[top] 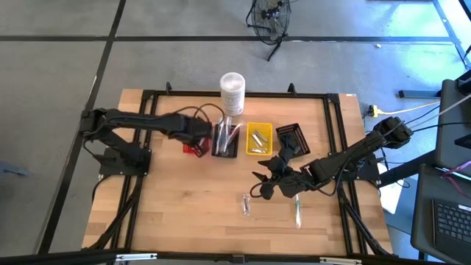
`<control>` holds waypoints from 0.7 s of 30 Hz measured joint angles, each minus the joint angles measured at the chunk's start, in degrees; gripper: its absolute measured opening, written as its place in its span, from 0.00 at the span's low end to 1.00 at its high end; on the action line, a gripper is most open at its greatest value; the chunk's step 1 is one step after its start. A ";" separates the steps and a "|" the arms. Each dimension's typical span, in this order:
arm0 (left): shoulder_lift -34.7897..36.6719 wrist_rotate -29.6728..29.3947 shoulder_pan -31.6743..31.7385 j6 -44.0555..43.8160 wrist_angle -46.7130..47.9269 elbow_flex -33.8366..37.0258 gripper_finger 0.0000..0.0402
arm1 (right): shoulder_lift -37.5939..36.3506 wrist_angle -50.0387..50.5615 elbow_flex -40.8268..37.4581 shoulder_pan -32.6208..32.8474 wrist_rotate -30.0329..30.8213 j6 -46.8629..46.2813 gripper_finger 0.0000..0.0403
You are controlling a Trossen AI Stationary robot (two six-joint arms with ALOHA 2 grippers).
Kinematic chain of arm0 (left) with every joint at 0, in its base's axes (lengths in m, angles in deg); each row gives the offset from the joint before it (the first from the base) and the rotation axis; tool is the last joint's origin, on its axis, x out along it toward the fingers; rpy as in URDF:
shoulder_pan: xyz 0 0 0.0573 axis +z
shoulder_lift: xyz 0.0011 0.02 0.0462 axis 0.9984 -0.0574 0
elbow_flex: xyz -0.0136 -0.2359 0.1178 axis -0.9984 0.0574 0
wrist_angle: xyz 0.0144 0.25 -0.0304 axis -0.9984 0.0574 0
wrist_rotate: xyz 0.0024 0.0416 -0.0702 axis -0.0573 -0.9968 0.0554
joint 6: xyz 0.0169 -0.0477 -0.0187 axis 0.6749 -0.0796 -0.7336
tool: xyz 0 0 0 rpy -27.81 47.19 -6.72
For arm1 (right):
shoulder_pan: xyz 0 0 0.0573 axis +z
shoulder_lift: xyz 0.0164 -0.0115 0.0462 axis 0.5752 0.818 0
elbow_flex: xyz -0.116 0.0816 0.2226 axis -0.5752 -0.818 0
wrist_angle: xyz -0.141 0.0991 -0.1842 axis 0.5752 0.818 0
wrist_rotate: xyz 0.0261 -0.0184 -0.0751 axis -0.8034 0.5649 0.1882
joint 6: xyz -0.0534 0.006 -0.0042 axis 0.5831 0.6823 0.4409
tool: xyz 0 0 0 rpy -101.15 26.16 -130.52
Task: Pick & Place Travel size toiletries
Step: Put the toothpaste into the red basket
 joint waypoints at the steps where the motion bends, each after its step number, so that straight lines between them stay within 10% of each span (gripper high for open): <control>1: -0.41 1.45 1.51 0.24 0.27 0.00 0.01 | 0.00 -0.02 0.00 0.00 0.00 -0.01 0.55; 21: -11.34 10.18 12.07 8.58 0.59 0.02 0.09 | 0.00 0.12 0.00 0.00 -0.12 -0.13 0.55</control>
